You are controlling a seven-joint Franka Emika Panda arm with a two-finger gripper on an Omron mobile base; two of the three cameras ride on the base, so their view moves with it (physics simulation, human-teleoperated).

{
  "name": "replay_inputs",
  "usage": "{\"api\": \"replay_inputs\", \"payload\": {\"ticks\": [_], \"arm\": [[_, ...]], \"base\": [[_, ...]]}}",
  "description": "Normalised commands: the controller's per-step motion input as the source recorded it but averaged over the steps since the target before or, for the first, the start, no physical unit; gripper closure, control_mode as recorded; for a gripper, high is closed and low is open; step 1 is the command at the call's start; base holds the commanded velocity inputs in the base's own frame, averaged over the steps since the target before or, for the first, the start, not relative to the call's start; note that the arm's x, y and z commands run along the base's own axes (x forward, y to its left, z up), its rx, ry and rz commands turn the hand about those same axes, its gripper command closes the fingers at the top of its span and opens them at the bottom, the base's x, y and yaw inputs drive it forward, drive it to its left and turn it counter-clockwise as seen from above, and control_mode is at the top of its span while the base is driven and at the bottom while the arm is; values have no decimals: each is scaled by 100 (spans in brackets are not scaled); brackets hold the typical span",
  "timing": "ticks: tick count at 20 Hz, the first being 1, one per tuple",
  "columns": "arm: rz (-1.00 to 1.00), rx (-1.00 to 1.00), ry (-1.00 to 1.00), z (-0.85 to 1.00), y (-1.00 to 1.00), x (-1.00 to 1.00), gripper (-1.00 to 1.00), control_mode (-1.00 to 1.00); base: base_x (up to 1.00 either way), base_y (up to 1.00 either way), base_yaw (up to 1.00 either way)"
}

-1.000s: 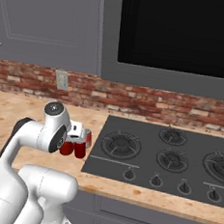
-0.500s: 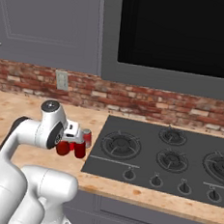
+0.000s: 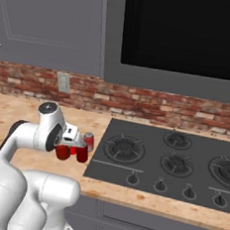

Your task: Four empty soda cans are scattered around the kitchen. Gather all the cans and cluster them next to the stove for recycling.

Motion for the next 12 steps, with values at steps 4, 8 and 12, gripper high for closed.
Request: {"api": "replay_inputs", "payload": {"ticks": [4,8,12], "arm": [[-3,-1,0,-49,0,16,100,-100],[-2,0,0,-45,0,16,100,-100],[0,0,0,-39,-3,6,100,-100]], "base": [[0,0,0],[0,0,0],[0,0,0]]}}
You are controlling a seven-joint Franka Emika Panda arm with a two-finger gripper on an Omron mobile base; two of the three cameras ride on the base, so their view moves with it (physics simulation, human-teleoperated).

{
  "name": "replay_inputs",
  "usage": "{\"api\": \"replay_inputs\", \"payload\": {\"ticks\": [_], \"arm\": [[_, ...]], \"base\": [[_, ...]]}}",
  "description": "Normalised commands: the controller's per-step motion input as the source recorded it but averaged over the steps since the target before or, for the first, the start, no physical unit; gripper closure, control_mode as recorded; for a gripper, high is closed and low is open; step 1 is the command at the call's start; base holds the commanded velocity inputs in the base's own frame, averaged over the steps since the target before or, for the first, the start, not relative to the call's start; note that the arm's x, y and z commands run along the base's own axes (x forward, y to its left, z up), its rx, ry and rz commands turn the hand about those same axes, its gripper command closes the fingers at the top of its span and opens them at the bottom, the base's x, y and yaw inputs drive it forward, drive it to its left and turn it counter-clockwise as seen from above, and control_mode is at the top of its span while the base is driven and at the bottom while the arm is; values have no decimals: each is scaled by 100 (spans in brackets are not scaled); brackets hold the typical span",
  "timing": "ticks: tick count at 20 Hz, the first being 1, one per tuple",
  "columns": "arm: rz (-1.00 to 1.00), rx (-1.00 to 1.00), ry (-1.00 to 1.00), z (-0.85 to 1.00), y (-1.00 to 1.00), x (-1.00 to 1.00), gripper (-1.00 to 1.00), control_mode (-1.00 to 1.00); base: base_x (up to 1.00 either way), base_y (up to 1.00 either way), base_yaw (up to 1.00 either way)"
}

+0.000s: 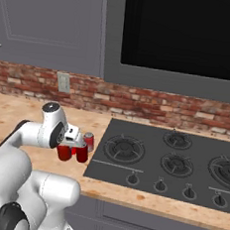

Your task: Four empty soda cans are scattered around the kitchen. Gather all the cans and cluster them next to the stove for recycling.

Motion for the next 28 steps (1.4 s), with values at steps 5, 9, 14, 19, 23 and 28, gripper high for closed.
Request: {"api": "replay_inputs", "payload": {"ticks": [5,9,14,19,23,28], "arm": [[0,0,-1,-43,-16,0,100,-100],[0,0,-1,-40,-15,3,100,-100],[0,0,-3,-35,-12,4,100,-100],[0,0,-8,-34,-4,0,-100,-100],[0,0,-9,-22,-5,-1,-100,-100],[0,0,-8,-2,-10,-18,-100,-100]], "base": [[0,0,0],[0,0,0],[0,0,0],[0,0,0],[0,0,0],[0,0,0]]}}
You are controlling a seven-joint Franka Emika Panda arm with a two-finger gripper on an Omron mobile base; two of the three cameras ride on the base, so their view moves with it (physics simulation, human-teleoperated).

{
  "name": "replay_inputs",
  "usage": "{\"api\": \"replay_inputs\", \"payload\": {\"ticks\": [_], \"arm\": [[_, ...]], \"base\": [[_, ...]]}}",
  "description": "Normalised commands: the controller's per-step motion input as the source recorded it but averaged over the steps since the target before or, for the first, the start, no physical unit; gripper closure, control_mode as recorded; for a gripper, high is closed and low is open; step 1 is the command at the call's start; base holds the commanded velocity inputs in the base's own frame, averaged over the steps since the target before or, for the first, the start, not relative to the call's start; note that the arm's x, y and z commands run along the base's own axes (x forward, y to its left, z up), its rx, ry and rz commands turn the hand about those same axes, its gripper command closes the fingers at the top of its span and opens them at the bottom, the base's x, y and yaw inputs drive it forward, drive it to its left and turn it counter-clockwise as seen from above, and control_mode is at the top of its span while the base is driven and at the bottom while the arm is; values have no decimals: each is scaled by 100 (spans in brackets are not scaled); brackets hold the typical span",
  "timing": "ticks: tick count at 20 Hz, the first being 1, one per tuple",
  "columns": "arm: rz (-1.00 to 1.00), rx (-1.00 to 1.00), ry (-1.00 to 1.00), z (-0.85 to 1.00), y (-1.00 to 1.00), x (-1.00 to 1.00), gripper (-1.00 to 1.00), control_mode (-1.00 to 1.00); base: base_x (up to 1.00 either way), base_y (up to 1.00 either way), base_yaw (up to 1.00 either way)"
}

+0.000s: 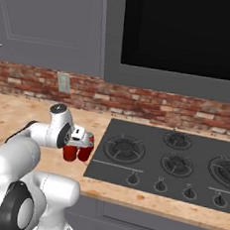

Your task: Four empty soda cans are scattered around the kitchen. Gather all the cans and cluster them next to the stove for recycling.

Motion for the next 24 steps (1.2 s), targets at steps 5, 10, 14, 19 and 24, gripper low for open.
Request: {"api": "replay_inputs", "payload": {"ticks": [5,10,14,19,24], "arm": [[0,0,-6,0,-13,-30,-100,-100],[0,0,-6,0,-4,-35,-100,-100],[0,0,-5,0,0,-30,-100,-100],[0,0,-3,0,0,-23,-100,-100],[-1,0,-4,32,-6,-22,-100,-100]], "base": [[0,0,0],[0,0,0],[0,0,0],[0,0,0],[0,0,0]]}}
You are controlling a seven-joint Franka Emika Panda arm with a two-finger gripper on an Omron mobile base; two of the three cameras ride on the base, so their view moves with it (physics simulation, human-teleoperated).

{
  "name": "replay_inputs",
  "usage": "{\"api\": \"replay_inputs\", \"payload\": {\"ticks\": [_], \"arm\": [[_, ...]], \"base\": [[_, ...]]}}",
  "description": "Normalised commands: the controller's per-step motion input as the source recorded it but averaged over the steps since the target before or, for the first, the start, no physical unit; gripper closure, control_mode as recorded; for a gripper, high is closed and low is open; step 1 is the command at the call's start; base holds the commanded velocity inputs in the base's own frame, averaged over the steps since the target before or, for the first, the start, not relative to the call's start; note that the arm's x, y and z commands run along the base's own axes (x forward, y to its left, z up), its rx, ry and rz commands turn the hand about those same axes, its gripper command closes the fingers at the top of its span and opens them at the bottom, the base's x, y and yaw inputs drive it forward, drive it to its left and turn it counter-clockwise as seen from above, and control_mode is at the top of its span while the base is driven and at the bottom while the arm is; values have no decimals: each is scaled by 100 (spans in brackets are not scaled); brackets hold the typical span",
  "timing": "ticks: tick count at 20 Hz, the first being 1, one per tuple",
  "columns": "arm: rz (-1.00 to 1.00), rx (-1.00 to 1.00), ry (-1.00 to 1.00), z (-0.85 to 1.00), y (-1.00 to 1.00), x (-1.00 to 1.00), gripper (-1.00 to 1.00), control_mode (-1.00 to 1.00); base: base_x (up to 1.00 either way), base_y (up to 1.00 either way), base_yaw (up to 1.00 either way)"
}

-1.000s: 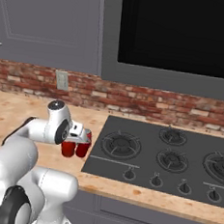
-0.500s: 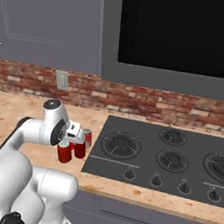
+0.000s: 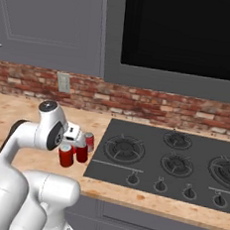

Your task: Four empty soda cans are scattered around the kitchen. Gather all the cans and cluster them next to the stove for recycling.

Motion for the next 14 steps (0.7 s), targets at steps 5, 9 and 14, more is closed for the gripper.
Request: {"api": "replay_inputs", "payload": {"ticks": [5,9,14], "arm": [[-2,0,-9,80,-16,-38,-100,-100],[-2,0,-15,85,-23,-44,-100,-100],[-3,4,-13,76,-52,-33,-100,-100]], "base": [[0,0,0],[0,0,0],[0,0,0]]}}
